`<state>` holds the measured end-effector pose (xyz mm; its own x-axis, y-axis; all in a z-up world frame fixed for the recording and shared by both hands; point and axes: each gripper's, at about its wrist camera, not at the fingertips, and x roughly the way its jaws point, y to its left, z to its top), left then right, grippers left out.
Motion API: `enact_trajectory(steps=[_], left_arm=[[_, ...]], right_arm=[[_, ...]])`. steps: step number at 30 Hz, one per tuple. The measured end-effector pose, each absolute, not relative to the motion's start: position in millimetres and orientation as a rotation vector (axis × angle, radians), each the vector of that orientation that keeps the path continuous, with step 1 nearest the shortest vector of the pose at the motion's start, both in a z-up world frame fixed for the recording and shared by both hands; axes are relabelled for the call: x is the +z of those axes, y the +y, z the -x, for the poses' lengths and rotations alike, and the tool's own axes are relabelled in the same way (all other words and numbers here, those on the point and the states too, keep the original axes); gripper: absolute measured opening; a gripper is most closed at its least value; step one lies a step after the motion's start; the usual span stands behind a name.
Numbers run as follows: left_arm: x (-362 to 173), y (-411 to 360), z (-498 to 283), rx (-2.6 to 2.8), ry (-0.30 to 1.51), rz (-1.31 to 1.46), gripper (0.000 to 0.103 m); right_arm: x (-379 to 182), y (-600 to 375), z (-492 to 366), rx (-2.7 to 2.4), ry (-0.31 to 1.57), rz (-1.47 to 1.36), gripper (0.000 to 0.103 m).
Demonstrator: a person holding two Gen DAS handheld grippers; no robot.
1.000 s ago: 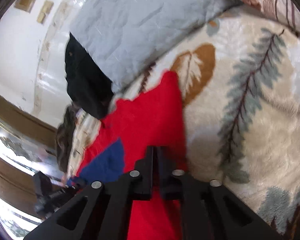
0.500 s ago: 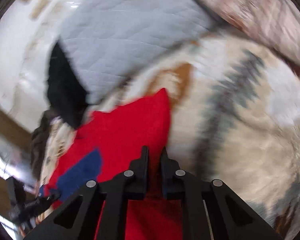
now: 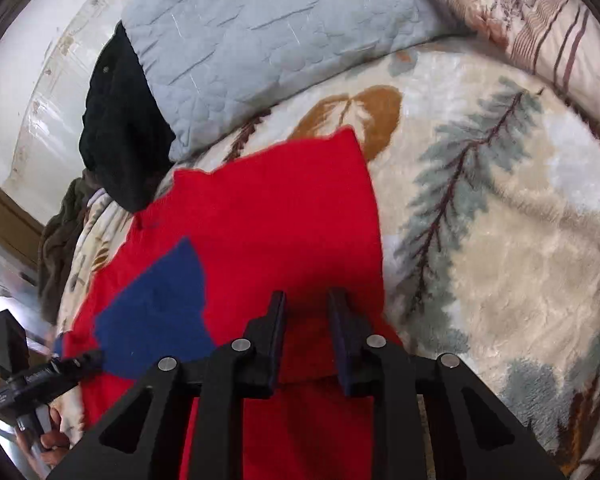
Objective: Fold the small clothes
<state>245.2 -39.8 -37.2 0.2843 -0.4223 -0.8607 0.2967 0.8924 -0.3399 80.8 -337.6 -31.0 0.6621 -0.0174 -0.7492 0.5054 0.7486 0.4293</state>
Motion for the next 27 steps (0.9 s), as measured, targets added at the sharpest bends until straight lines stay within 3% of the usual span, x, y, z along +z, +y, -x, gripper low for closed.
enact_trajectory(steps=[8, 12, 15, 17, 22, 27], left_arm=[[-7.2, -11.4, -246.7, -0.452, 1.153, 0.199, 0.031], [15.0, 55.0, -248.9, -0.369, 1.105, 0.348, 0.055], [21.0, 115.1, -259.5, -0.286, 1.083, 0.434, 0.055], [21.3, 159.9, -268.0, -0.195, 1.088, 0.44, 0.055], [7.9, 260.9, -294.1, 0.043, 1.1, 0.494, 0.055], [-28.0, 302.7, -317.2, 0.131, 1.162, 0.609, 0.055]], right_arm=[[-9.2, -238.0, -145.9, -0.069, 0.813, -0.573, 0.03], [-23.0, -184.7, -180.1, 0.031, 0.854, -0.596, 0.029], [-38.5, -154.9, -195.0, 0.037, 0.909, -0.528, 0.031], [-40.5, -143.4, -189.8, 0.006, 0.85, -0.43, 0.033], [-42.4, -148.5, -185.4, 0.026, 0.827, -0.474, 0.034], [-42.3, -148.7, -187.7, 0.034, 0.818, -0.494, 0.034]])
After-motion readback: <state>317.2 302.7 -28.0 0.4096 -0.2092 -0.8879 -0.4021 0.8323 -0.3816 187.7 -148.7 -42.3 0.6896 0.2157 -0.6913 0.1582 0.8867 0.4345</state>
